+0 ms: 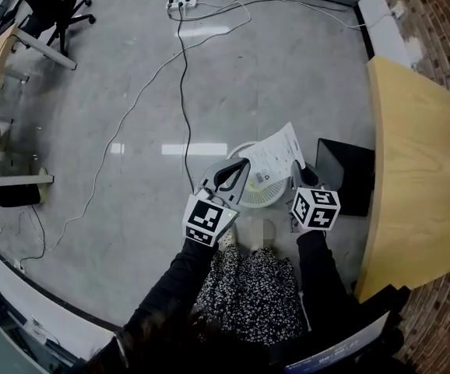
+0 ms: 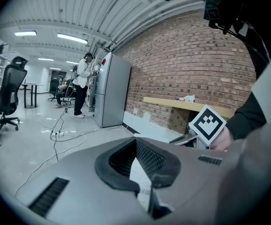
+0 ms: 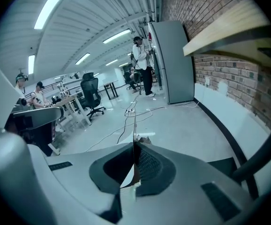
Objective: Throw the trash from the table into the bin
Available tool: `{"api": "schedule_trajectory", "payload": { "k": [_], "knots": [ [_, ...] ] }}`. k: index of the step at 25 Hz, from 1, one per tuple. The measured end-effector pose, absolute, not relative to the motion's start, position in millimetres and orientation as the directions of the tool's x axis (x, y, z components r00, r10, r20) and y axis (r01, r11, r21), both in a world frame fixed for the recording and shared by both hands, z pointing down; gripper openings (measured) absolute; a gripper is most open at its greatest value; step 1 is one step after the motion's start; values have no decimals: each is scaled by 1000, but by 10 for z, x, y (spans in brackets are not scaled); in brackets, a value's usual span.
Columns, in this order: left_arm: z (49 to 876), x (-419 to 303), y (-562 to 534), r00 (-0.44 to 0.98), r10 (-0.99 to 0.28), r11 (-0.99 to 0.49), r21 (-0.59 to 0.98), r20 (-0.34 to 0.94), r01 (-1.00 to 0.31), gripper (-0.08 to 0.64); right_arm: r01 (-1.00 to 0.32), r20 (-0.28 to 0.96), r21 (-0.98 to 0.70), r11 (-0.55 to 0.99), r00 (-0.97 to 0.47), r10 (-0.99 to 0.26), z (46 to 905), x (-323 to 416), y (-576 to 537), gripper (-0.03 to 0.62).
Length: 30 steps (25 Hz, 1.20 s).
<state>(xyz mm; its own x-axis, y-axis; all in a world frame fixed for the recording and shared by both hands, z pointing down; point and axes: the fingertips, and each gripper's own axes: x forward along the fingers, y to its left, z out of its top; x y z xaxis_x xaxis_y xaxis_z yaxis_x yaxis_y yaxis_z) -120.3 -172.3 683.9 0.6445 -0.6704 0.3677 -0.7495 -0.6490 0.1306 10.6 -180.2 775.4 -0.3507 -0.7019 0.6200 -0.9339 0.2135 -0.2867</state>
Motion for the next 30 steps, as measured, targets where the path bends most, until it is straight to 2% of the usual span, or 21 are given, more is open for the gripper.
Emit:
{"api": "schedule_trajectory", "payload": {
  "k": [13,25,30],
  "knots": [
    [7764,-1191,-1587,656,-615,-655,181,437,-734,5,-934,702,-308,181,-351,-619,8882,-17,-1486,14],
    [7989,-1194,-1604,664,-609,-655,197,434,-729,5,-934,721,-315,169,-351,-598,9235,-80,-1477,14],
    [8005,-1285,-1577,658,-612,-650,196,438,-734,5,-916,723,-358,180,-394,-568,9342,-216,-1457,17]
  ]
}}
